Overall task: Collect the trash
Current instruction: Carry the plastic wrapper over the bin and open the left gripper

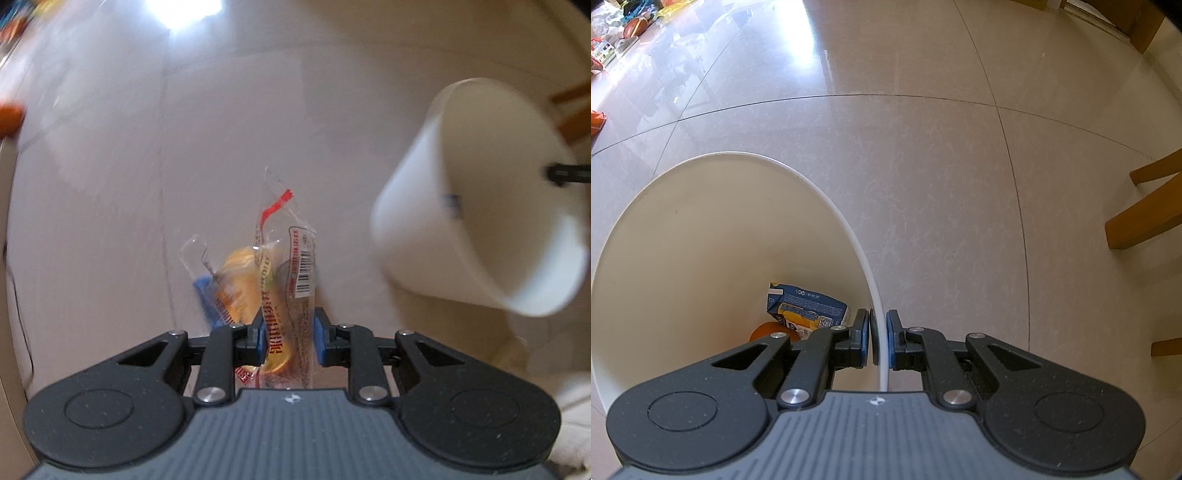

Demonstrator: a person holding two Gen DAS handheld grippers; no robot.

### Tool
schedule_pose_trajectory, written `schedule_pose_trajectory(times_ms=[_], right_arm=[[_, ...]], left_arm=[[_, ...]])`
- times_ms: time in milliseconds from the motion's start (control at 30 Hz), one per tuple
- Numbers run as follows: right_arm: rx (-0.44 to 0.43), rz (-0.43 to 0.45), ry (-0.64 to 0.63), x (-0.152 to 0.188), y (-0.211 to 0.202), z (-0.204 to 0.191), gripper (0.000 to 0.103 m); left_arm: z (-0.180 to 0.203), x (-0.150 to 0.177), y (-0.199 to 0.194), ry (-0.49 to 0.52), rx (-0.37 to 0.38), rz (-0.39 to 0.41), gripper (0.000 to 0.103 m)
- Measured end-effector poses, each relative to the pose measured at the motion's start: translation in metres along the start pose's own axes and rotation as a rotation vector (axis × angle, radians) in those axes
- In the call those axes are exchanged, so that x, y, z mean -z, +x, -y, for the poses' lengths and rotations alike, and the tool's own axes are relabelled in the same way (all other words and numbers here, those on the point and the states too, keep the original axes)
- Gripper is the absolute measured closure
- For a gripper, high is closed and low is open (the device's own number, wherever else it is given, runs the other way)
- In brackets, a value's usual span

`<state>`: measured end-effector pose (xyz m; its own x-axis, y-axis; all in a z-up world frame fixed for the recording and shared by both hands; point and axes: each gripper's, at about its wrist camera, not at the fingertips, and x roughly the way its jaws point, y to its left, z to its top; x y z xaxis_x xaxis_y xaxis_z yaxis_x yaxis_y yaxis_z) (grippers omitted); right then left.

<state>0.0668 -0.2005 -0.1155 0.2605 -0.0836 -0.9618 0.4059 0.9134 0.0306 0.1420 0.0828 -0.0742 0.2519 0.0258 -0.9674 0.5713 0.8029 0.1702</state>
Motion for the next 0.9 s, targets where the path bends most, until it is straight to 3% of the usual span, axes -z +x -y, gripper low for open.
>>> schedule_pose_trajectory(times_ms=[267,633,667,767,900], right_arm=[[-0.003,0.000,0.004,0.000,0.001,0.002,0.091],[-0.007,0.000,0.006,0.000,0.001,0.004,0.091],[-0.008,0.000,0.006,0.000,0.000,0.004,0.091],[-0.007,0.001,0.004,0.000,0.001,0.004,0.091],[-0.007,0.001,0.004,0.000,0.000,0.004,0.091]], left_arm=[[0.063,-0.033,-0.054,0.157,0.101,0.105,0.080],[0.111,-0.052,-0.048,0.206,0.202,0.112,0.080],[0.114,-0.052,-0.046,0.215,0.199,0.115,0.077],[0.115,-0.048,-0.051,0.208,0.208,0.112,0.046],[0.116,-0.049,-0.055,0.211,0.226,0.148,0.037]])
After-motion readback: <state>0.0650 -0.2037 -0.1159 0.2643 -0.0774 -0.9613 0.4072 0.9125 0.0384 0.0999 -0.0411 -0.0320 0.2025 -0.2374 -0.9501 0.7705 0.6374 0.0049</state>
